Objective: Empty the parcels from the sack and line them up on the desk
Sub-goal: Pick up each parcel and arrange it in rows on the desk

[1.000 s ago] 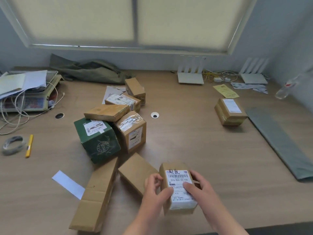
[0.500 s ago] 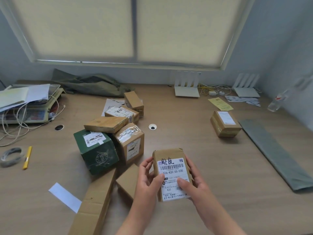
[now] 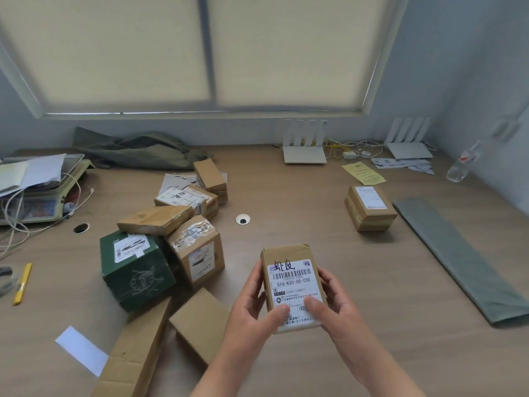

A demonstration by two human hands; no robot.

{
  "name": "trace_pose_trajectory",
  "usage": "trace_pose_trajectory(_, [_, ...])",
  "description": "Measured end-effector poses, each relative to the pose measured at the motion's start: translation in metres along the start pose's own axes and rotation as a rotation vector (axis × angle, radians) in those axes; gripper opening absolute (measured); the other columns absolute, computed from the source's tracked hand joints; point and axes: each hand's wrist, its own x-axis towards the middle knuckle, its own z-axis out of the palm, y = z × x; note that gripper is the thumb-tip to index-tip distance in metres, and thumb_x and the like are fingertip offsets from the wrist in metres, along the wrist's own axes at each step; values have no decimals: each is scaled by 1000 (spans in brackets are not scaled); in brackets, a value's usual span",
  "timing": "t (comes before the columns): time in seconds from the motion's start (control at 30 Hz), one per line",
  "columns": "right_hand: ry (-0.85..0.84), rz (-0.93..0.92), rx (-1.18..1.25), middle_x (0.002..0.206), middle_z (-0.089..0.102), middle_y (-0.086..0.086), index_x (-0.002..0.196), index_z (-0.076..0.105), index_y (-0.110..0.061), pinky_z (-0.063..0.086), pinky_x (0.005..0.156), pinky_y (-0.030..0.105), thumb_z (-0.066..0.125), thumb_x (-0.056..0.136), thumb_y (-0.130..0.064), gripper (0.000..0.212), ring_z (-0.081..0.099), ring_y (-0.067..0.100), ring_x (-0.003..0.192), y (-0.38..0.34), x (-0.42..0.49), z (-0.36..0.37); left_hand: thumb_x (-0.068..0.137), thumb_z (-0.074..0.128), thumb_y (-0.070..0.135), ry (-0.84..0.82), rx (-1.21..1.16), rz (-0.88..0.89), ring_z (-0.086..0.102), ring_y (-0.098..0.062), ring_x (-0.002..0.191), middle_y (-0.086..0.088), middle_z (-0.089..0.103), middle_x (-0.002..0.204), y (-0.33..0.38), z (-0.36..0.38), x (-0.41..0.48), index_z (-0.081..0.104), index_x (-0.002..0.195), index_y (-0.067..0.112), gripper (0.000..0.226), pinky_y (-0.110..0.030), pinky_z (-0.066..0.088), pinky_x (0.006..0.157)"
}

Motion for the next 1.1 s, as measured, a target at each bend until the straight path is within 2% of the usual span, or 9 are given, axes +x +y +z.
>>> trace_pose_trajectory(0.1, [-67, 19, -53, 136, 65, -5, 143, 45, -35, 52, 99, 37, 81, 75, -24, 78, 62, 19, 125, -11, 5, -42, 74, 81, 17, -18, 22, -11, 52, -22, 137, 4, 56, 147, -6, 37, 16, 36, 153, 31, 93, -52, 46, 109])
trace_pose_trajectory(0.2, [-131, 55, -87, 132, 68, -3, 146, 40, -37, 56, 92, 32, 81, 77, -7, 85, 66, 20, 120, -27, 10, -88, 72, 82, 16, -34, 78, -10, 49, -17, 139, 10, 54, 149, -12, 78, 30, 31, 154, 34, 99, -50, 43, 113])
trace_pose_trajectory(0.3, [-190, 91, -109, 135, 66, -2, 148, 36, -38, 56, 96, 38, 84, 75, 0, 96, 65, 24, 121, -43, 16, -128, 69, 86, 12, -52, 129, -10, 46, -10, 141, 17, 50, 150, -17, 115, 43, 25, 155, 37, 108, -42, 42, 115])
trace_pose_trajectory(0.37, [-199, 98, -129, 138, 64, -1, 151, 33, -38, 52, 102, 47, 88, 72, -3, 102, 64, 25, 123, -49, 20, -150, 68, 88, 11, -72, 164, -4, 45, -7, 141, 18, 50, 150, -19, 133, 52, 22, 155, 38, 113, -36, 42, 114])
trace_pose_trajectory(0.43, [-198, 85, -163, 138, 64, -3, 151, 35, -38, 50, 105, 49, 90, 69, -8, 103, 63, 23, 125, -53, 25, -166, 66, 91, 12, -79, 189, -7, 45, -6, 140, 21, 49, 150, -20, 146, 60, 20, 157, 38, 118, -39, 41, 115])
trace_pose_trajectory(0.7, [9, 12, -309, 128, 68, -12, 135, 54, -44, 54, 101, 42, 94, 59, -23, 88, 61, 8, 124, -49, 34, -187, 63, 92, 22, -87, 279, -13, 43, -2, 141, 23, 46, 152, -28, 161, 84, 21, 156, 40, 118, -44, 38, 117])
trace_pose_trajectory(0.8, [88, -24, -388, 132, 65, -12, 134, 56, -46, 55, 98, 44, 95, 55, -39, 89, 62, 8, 121, -43, 37, -185, 64, 86, 27, -130, 319, 7, 48, 1, 136, 28, 51, 145, -29, 162, 92, 24, 152, 44, 110, -34, 41, 114])
trace_pose_trajectory(0.93, [127, -66, -480, 133, 63, -18, 134, 56, -43, 56, 95, 43, 90, 58, -41, 83, 60, 2, 120, -38, 41, -195, 69, 85, 25, -140, 383, 33, 52, 5, 130, 37, 54, 137, -38, 173, 101, 26, 144, 50, 99, -17, 43, 105])
trace_pose_trajectory(1.1, [143, -63, -548, 125, 63, -32, 122, 52, -63, 51, 97, 25, 90, 56, -47, 78, 59, -5, 116, -33, 54, -230, 79, 81, 4, -131, 451, 61, 58, 10, 118, 42, 56, 128, -57, 203, 121, 31, 137, 54, 92, -6, 43, 93])
